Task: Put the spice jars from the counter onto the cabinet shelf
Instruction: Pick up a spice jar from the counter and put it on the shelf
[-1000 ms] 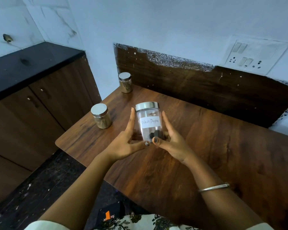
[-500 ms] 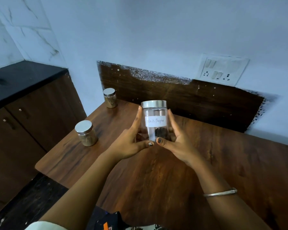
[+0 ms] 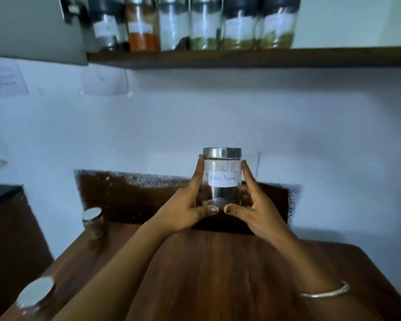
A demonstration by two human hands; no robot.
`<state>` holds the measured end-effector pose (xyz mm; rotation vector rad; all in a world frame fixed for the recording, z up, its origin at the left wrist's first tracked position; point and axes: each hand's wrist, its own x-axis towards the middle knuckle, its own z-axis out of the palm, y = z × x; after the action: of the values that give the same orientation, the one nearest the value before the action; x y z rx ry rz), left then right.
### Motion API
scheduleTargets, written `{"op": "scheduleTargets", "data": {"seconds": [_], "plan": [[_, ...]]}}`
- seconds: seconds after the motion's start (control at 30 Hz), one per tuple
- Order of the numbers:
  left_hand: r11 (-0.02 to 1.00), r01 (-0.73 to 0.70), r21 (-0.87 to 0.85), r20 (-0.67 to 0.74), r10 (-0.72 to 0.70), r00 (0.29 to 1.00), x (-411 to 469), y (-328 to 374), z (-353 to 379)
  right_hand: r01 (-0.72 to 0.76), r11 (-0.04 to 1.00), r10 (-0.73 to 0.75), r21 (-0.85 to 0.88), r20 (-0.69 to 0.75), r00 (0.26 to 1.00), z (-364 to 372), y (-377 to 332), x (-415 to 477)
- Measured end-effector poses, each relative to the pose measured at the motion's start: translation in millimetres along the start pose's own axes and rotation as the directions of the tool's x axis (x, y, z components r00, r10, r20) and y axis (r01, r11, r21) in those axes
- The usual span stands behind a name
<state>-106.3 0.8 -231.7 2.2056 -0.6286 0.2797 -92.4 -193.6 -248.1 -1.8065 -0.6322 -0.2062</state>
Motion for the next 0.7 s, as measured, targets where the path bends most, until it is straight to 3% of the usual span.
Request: {"op": "scheduleTargets", "data": {"seconds": [0.23,0.5,0.7], "plan": [[0.985,-0.157,0.077,-0.061,0.162,0.985,94,56,-10,0.112,0.964,-0.157,-0.241,-0.176,0.972,-76,-41,48],[0.915,-0.381,0.13,-0.08,0.392,0.916,188,127,-25,0.261,0.903,-0.37,-0.342,-0.307,0.877,-163,-82,102],[0.856,-0.467,0.22,-0.132,0.501,0.856,247,166,-27,0.267,0.879,-0.413,-0.394,-0.351,0.841,-214,-107,133]]}}
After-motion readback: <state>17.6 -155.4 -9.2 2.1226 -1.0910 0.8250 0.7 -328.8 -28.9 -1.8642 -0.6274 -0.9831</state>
